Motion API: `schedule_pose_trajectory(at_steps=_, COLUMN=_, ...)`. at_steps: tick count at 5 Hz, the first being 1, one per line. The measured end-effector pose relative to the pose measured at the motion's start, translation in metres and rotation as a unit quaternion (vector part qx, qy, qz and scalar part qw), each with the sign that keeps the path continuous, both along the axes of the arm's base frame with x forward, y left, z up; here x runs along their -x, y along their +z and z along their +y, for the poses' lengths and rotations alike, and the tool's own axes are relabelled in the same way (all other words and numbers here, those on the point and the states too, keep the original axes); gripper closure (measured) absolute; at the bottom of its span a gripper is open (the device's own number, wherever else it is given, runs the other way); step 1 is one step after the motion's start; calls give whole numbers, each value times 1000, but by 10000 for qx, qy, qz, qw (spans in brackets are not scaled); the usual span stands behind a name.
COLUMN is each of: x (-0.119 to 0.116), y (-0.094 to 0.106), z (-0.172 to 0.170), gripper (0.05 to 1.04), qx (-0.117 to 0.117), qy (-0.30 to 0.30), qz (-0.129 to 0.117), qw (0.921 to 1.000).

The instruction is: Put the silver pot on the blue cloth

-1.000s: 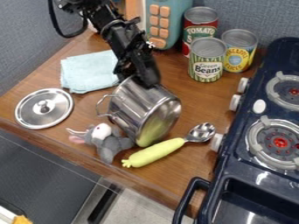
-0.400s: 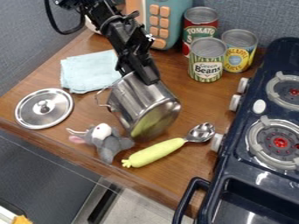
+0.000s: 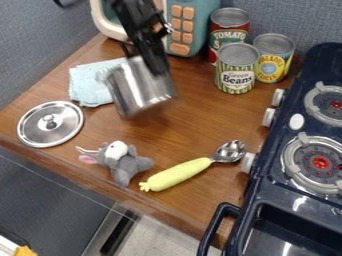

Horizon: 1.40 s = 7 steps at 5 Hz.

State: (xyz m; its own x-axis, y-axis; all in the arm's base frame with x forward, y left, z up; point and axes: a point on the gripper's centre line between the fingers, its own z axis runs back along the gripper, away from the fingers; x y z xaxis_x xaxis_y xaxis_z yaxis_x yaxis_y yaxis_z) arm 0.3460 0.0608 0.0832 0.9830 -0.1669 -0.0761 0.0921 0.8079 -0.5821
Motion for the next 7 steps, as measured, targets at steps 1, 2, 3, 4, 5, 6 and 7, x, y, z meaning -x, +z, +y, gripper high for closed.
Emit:
schedule_pose_trajectory(at_steps=1, x=-17, y=3, z=31, gripper=1016, qx=-1031, qy=448, qz=-148, qw=9936)
schedule_pose_trajectory(at_steps=2, x=-36, y=12, z=46, gripper=1016, qx=-2208, qy=622, qz=-306, qw=9728)
schedule_pose_trajectory(at_steps=3, x=-46, y=-5, z=45, gripper=1016, qx=-2832, qy=486, qz=-104, qw=9578)
schedule_pose_trajectory(at_steps=4, x=-47, y=-17, z=46, gripper=1016, qx=-3143, qy=430, qz=-171, qw=9482)
schedule_pose_trajectory(at_steps=5, x=-47, y=-25, z=41, gripper=1016, qx=-3191, qy=344, qz=-318, qw=9466)
schedule_pose_trajectory(at_steps=6, x=-44, y=-26, z=41, gripper=1016, qx=-3008, qy=425, qz=-366, qw=9520)
schedule_pose_trajectory(at_steps=7, x=-43, y=-25, z=44, gripper=984, qx=-2799, qy=665, qz=-545, qw=9562)
